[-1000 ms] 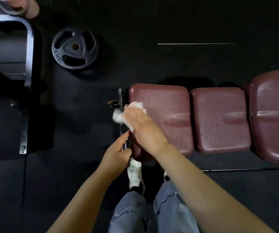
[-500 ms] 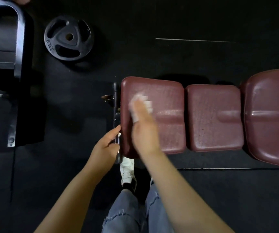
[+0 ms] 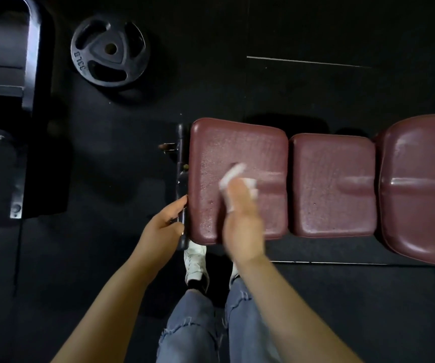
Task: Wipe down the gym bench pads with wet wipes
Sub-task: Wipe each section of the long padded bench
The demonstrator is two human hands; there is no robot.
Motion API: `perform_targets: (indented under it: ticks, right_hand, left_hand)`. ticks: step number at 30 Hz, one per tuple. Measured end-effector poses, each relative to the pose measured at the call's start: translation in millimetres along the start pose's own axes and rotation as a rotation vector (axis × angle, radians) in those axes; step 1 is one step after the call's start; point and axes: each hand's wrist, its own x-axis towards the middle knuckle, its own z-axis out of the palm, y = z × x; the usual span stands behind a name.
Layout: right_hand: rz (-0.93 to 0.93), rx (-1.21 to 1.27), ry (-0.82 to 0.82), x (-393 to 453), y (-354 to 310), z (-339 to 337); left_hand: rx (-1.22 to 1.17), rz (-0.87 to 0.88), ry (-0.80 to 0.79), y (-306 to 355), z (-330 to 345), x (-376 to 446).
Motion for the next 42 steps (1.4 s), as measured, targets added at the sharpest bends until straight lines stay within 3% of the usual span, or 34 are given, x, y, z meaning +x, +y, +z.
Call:
perform_targets:
  ticks: [2, 4, 5, 9, 12, 14, 17, 19, 21, 24, 26, 28, 30, 32, 35, 37, 39, 42]
  right_hand:
    - [-0.369, -0.023, -0.244, -19.4, -20.9, 12.8]
    - [-0.628, -0.114, -0.295, -12.6, 13.4, 9.7]
    - [-0.596, -0.123, -0.257, -4.3, 37.3, 1.5]
    - [-0.096, -0.206, 0.095, 5.0, 109.4, -39.0]
    - [0.149, -0.123, 0.198, -4.2, 72.3, -17.4]
    - [0.153, 0.133, 0.122, -12.6, 26.3, 8.3]
    - [-0.38, 0.089, -0.189, -43.9, -15.9, 29.6]
    - [-0.634, -0.085, -0.232, -39.4, 16.0, 25.4]
    - [-0.511, -0.067, -0.181, -22.8, 53.6, 5.5]
    - [-0.133, -0.102, 0.108, -15.2, 106.3, -21.5]
    - [0.052, -0.119, 0.25, -24.5, 105.0, -16.4]
    - [0.26, 0.051, 0.311, -26.8, 66.7, 3.1]
    - [0.19, 0.11, 0.188, -34.0, 19.7, 26.7]
    - [-0.149, 0.071, 0.023, -50.0, -6.8, 41.1]
    - [-0.345, -0.028, -0.032, -44.5, 37.7, 21.4]
    - [-0.181, -0.123, 0.059, -46.1, 82.4, -3.7]
    - [0.109, -0.118, 0.18, -57.8, 115.2, -21.2]
    - [0.304, -0.02, 0.28, -68.5, 96.2, -7.7]
  left_hand:
    - [-0.045, -0.017, 0.041, 1.5, 2.9, -3.2]
    - [-0.089, -0.01, 0.043, 7.1, 6.1, -6.9]
    - [-0.095, 0.0, 0.031, 10.7, 7.1, -8.6]
    - [-0.086, 0.025, 0.002, 18.3, 7.4, -9.7]
    - [-0.127, 0.018, 0.026, 20.5, 8.3, -10.8]
    - [-0.161, 0.02, 0.042, 18.1, 10.5, -10.2]
    - [-0.235, -0.02, 0.12, 9.2, 12.2, -9.6]
    - [-0.25, -0.025, 0.118, 4.4, 12.8, -10.4]
    - [-0.235, 0.008, 0.087, 6.6, 11.8, -11.5]
    - [-0.176, 0.029, 0.036, 8.7, 10.8, -8.4]
    - [-0.18, 0.037, 0.04, 6.5, 10.7, -6.2]
    - [-0.197, 0.034, 0.059, 2.4, 14.3, -6.1]
    - [-0.238, 0.039, 0.1, 1.5, 20.3, -9.3]
    - [-0.264, 0.036, 0.122, -1.0, 24.4, -9.9]
    - [-0.231, 0.034, 0.094, -8.6, 22.2, -8.2]
    - [-0.158, 0.058, 0.048, -10.2, 20.0, -7.8]
    - [-0.154, 0.058, 0.048, -11.6, 18.9, -7.2]
    - [-0.182, 0.046, 0.06, -16.9, 22.0, -2.1]
